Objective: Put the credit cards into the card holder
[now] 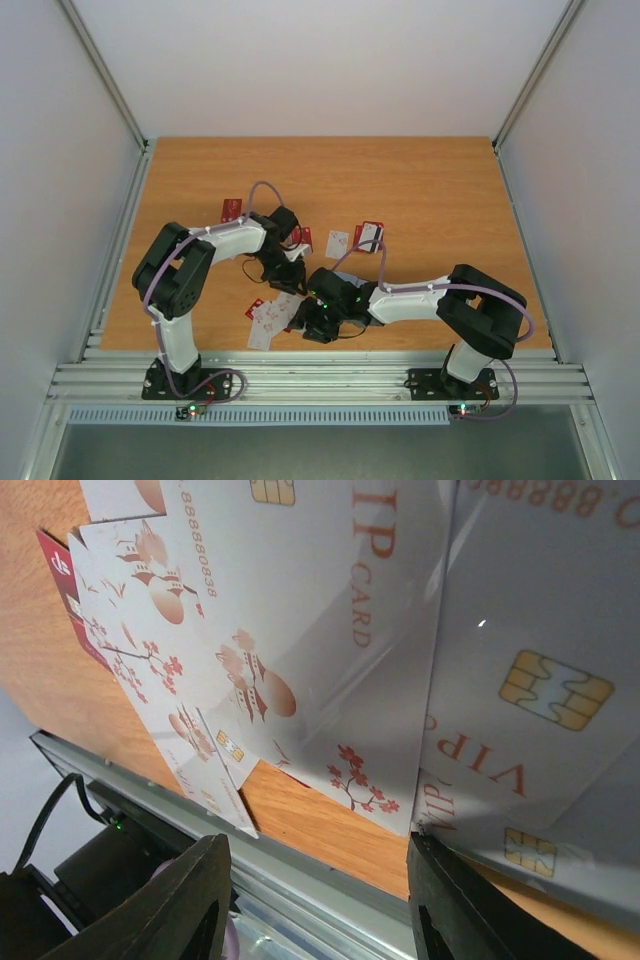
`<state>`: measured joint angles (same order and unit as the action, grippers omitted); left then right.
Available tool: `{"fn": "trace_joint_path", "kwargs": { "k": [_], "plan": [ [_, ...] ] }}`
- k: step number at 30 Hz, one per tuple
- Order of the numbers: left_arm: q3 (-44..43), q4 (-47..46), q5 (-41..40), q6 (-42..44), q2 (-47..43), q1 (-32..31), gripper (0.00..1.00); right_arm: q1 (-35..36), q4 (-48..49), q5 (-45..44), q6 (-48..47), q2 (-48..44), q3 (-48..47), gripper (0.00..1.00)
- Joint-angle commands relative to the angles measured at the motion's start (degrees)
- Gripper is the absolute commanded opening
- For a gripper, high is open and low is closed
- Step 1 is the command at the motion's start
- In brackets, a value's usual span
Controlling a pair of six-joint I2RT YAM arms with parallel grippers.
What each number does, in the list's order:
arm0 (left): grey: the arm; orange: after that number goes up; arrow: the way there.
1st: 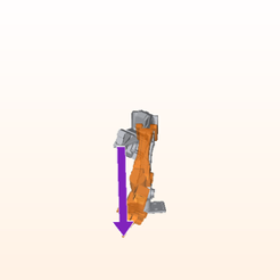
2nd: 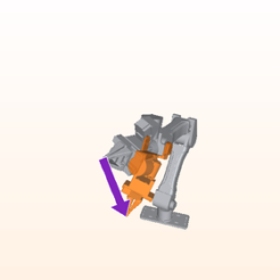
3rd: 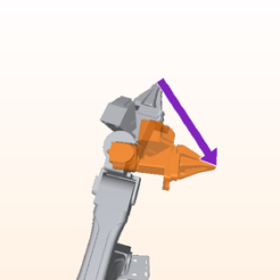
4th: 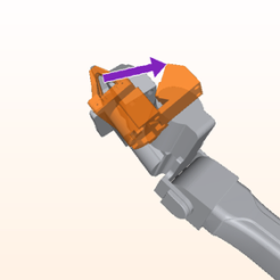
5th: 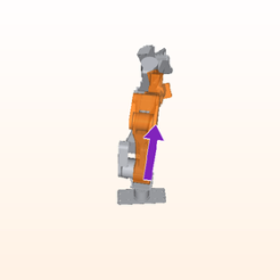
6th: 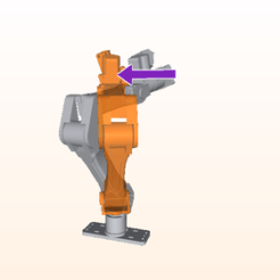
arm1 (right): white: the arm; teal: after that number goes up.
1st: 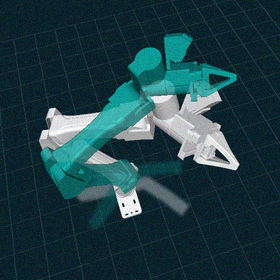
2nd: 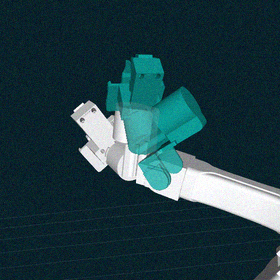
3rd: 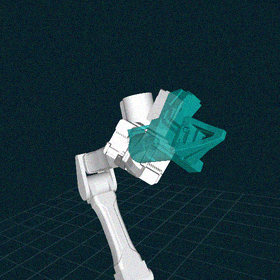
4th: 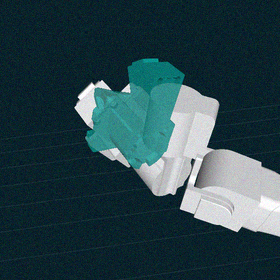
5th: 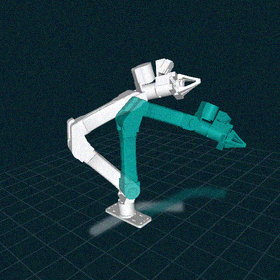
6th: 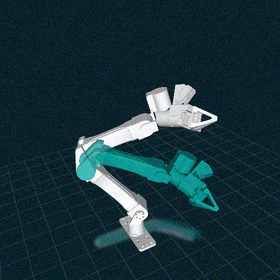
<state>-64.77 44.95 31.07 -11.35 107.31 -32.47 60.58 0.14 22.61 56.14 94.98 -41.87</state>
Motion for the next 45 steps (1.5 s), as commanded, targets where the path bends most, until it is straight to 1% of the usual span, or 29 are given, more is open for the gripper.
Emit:
{"fn": "trace_joint_path", "kwargs": {
  "k": [1, 6, 12, 15, 19, 23, 27, 30, 34, 41, 43, 45],
  "plan": [
    [1.5, 0.0, 2.5, 1.3, 1.3, 0.1, 0.35, 0.6, -5.7, -2.4, 2.2, 2.0, 0.6, 0.5],
    [3.4, -0.2, 2.5, 0.4, 0.2, 0.1, 0.34, -0.2, -8.0, -4.1, 2.2, 0.8, 3.1, 0.5],
    [6.9, -0.7, 0.9, -2.1, -3.0, 0.1, 0.34, -2.4, -16.6, -7.6, -3.4, -1.1, 1.6, 0.5],
    [8.2, -1.2, 0.1, -3.9, -4.1, 0.1, 0.34, -3.2, -19.1, -8.6, -7.2, -1.4, 0.7, 0.5],
    [9.6, -1.9, -2.8, -6.6, -6.3, 0.1, 0.34, -3.4, -15.5, -6.2, -11.3, -1.3, 0.4, 0.5],
    [9.8, -2.3, -1.7, -9.2, -9.7, 0.2, 0.35, -3.4, -12.9, -2.0, -13.9, -2.1, 0.9, 0.5],
    [7.5, 0.7, -2.7, -8.8, -11.0, 0.1, 0.35, -3.4, -12.3, -0.4, -14.1, -3.5, 2.7, 0.5],
    [7.3, 2.5, -4.1, -8.2, -13.7, 0.1, 0.36, -3.4, -9.9, 1.1, -14.1, -2.7, 3.7, 0.5],
    [9.7, 2.6, -2.9, -8.1, -15.4, 0.1, 0.37, -3.4, -7.2, 2.2, -13.2, -0.4, 3.7, 0.5],
    [16.3, -3.0, 2.0, -11.0, -15.6, 0.1, 0.34, -3.4, -4.9, 2.7, -12.2, 1.7, 3.9, 0.5],
    [17.1, -3.4, 2.3, -11.4, -15.9, 0.0, 0.33, -3.4, -4.5, 2.8, -11.8, 2.0, 4.1, 0.5],
    [17.2, -1.8, 1.0, -11.1, -16.8, -0.1, 0.33, -3.4, -5.5, 2.4, -11.8, 1.3, 4.3, 0.49]
  ]
}}
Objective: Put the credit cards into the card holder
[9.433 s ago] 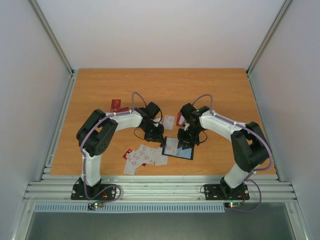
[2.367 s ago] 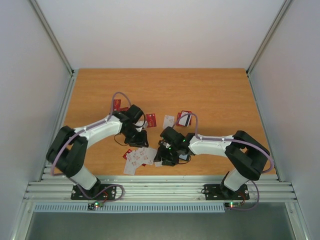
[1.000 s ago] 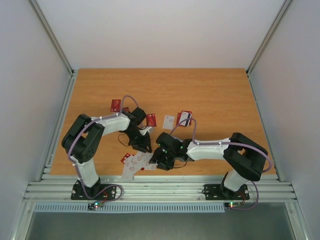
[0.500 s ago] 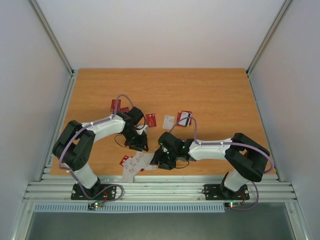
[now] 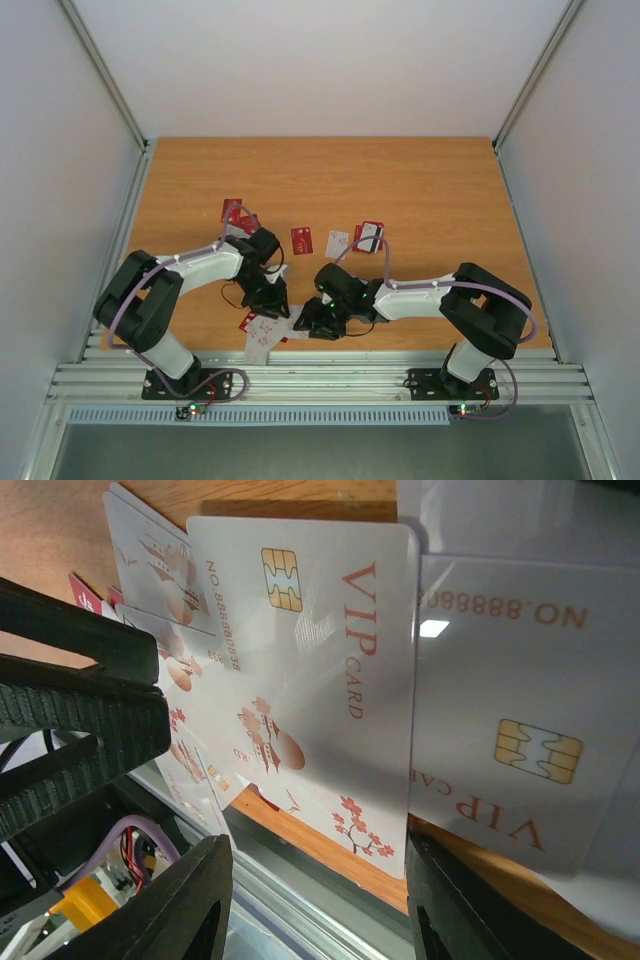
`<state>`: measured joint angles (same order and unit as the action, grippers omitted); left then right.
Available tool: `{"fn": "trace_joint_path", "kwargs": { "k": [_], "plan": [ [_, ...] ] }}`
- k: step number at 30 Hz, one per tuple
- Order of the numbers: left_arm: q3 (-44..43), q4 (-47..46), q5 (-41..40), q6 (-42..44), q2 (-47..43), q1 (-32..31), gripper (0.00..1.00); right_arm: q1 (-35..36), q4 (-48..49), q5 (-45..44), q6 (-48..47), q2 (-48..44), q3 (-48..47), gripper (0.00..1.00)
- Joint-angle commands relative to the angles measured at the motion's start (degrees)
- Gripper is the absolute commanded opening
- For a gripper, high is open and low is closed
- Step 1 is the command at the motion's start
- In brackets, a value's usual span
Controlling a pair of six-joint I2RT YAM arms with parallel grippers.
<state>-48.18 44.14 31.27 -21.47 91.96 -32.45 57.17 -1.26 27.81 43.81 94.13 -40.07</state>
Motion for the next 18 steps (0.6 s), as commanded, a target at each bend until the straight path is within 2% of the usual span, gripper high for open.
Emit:
{"fn": "trace_joint_path", "kwargs": {
  "k": [1, 7, 12, 15, 18],
  "plan": [
    [0.2, 1.1, -1.2, -0.8, -2.5, -0.1, 0.33, 0.1, -5.5, -3.0, 0.1, 1.5, 2.3, 0.49],
    [-0.3, 13.9, -17.6, -5.3, -14.1, -0.3, 0.38, 5.1, -25.4, -6.3, -11.6, -1.3, -8.4, 0.51],
    [1.0, 20.1, -24.2, -16.0, -19.6, -0.3, 0.41, 11.6, -23.7, -4.9, -12.5, 2.5, -13.3, 0.51],
    [5.8, 18.8, -25.9, -22.1, -24.0, -0.4, 0.41, 13.8, -20.9, -4.5, -11.5, 6.4, -15.7, 0.51],
    [6.8, 18.9, -29.1, -25.8, -26.7, -0.6, 0.4, 14.9, -17.4, -4.7, -9.9, 9.5, -17.1, 0.51]
  ]
}}
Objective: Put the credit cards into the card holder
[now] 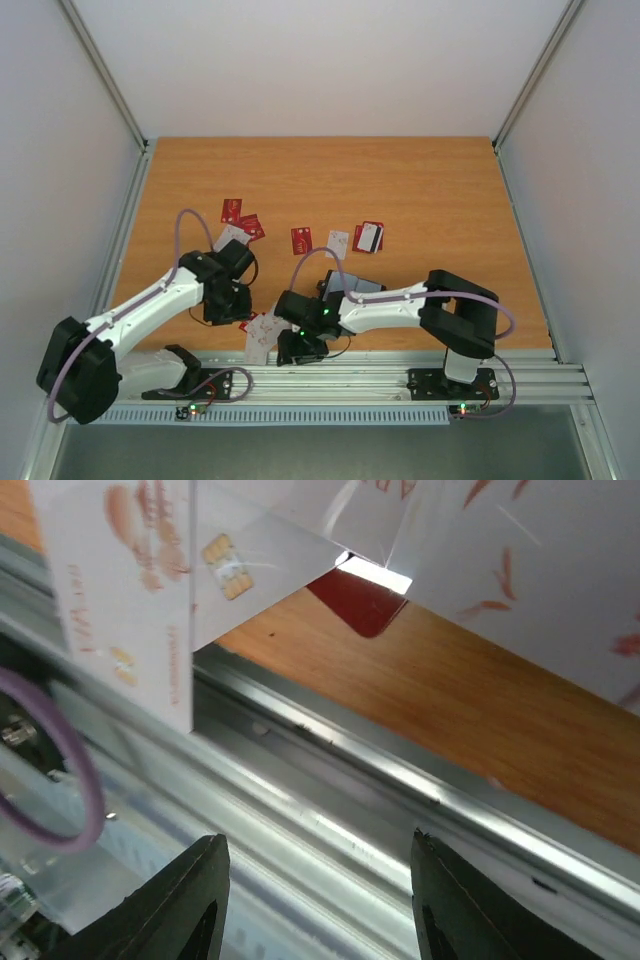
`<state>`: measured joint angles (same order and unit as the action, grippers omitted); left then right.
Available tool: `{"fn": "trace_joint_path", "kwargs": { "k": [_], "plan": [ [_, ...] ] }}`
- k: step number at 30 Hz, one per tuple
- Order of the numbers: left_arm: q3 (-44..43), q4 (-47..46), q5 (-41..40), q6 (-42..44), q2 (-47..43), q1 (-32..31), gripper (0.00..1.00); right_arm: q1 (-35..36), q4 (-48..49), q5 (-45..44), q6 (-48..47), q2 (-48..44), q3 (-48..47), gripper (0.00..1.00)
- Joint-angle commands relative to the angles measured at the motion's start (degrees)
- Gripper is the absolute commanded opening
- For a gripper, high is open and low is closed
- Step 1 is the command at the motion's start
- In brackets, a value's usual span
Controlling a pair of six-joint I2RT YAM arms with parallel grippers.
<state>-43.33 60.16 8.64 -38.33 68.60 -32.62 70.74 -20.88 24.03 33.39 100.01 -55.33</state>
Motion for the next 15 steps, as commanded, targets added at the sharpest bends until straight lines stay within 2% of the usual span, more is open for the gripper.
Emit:
{"fn": "trace_joint_path", "kwargs": {
  "k": [1, 5, 12, 15],
  "plan": [
    [2.6, 2.4, -7.5, -9.9, -4.2, -0.4, 0.39, 1.5, 3.7, -1.4, 1.3, 4.3, -2.0, 0.51],
    [6.2, -0.4, -7.5, -13.0, -6.2, -0.4, 0.34, 1.8, 11.9, -2.9, 5.5, 6.1, 0.7, 0.51],
    [9.7, -9.5, -1.4, -9.3, -7.4, -0.5, 0.31, 2.3, 27.5, -5.9, 10.8, 7.5, 6.4, 0.53],
    [11.6, -12.8, 1.8, -9.7, -5.4, -0.5, 0.31, 2.4, 30.5, -7.1, 12.1, 8.2, 6.4, 0.53]
  ]
}}
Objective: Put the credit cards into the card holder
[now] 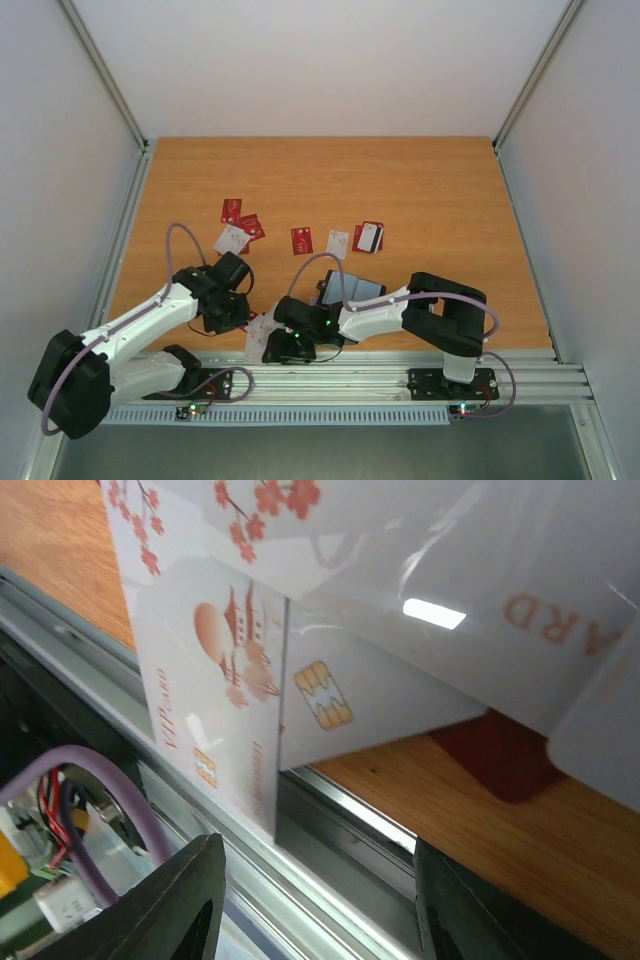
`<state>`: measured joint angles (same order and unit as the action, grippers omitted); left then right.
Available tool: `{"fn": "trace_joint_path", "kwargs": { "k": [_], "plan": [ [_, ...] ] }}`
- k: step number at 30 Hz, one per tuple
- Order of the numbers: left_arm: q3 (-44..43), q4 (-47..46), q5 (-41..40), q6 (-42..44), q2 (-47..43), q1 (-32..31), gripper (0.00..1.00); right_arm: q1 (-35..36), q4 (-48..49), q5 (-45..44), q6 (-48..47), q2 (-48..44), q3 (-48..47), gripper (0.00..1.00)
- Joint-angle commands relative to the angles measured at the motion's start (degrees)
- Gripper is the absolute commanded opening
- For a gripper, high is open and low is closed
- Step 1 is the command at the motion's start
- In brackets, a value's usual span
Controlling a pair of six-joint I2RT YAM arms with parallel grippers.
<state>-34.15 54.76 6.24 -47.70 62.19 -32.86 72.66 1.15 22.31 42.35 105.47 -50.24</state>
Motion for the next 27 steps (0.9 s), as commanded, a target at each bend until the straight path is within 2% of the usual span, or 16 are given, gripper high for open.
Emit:
{"fn": "trace_joint_path", "kwargs": {
  "k": [1, 7, 12, 17, 27],
  "plan": [
    [2.9, -8.3, 4.9, -0.4, 1.7, -0.3, 0.31, 0.6, 8.8, -5.8, 3.6, 3.2, 0.9, 0.53],
    [5.5, -11.4, 6.4, -0.5, 3.3, -0.3, 0.29, 1.4, 11.3, -7.1, 5.8, 5.9, 0.4, 0.53],
    [7.3, -13.2, 8.7, -2.0, 4.3, -0.3, 0.27, 1.4, 17.0, -7.0, 7.1, 6.9, 2.4, 0.52],
    [10.6, -17.0, 11.9, -4.8, 4.1, -0.3, 0.26, 1.4, 18.4, -6.6, 6.6, 6.9, 2.3, 0.43],
    [10.8, -15.0, 13.2, -8.0, -0.3, -0.3, 0.25, 1.0, 12.4, -7.8, 4.9, 3.4, 1.7, 0.2]
  ]
}}
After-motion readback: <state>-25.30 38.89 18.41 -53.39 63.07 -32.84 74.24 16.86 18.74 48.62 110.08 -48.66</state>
